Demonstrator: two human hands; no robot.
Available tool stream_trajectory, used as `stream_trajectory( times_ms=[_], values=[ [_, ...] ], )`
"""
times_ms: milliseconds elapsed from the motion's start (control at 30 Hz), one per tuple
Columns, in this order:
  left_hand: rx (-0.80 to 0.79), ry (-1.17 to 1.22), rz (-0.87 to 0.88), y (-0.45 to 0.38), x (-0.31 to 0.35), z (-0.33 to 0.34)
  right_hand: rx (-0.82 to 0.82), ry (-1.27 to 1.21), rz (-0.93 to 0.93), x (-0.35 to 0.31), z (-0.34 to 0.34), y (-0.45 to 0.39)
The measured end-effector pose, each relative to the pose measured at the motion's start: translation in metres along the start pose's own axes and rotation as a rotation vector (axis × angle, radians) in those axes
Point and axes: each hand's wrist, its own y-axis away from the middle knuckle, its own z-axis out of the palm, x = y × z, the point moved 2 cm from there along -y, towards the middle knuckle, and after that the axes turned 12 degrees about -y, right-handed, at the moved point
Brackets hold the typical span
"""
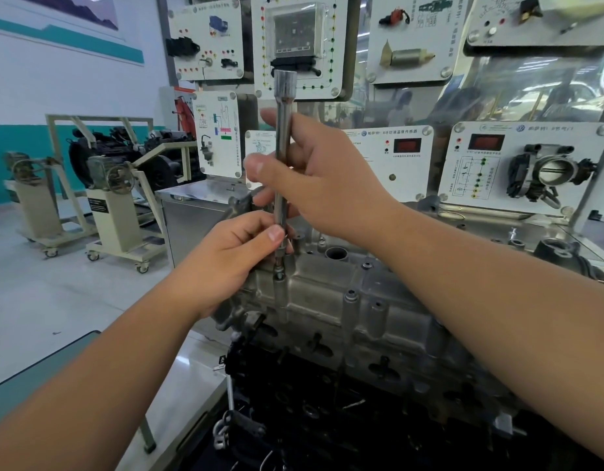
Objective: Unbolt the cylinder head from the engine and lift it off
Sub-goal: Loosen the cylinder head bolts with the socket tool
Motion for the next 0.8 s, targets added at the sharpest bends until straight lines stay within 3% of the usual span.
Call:
stream_trajectory(
  times_ms=[133, 333, 500, 667, 800],
  values=[
    [0.025, -0.044, 0.029, -0.0004, 0.0018, 0.0032, 0.042, -0.006, -0.038, -0.0022, -0.0025, -0.0013],
    [-0.031, -0.042, -0.008, 0.0019, 0.0012, -0.001, -0.077, -0.075, 0.026, -0.0034, 0.0012, 0.0006],
    [0.0, -0.035, 0.015, 0.0004, 0.0033, 0.0007, 0.009, -0.007, -0.049, -0.0039, -0.0025, -0.0005],
    [-0.036, -0.027, 0.008, 0.0033, 0.0033, 0.0009, -0.067, -0.072, -0.022, -0.0038, -0.0028, 0.0002],
    [-0.031, -0.007, 0.006, 0.0025, 0.0029, -0.0001, -0.013, -0.036, -0.012, -0.0025, -0.0038, -0.0004]
  ],
)
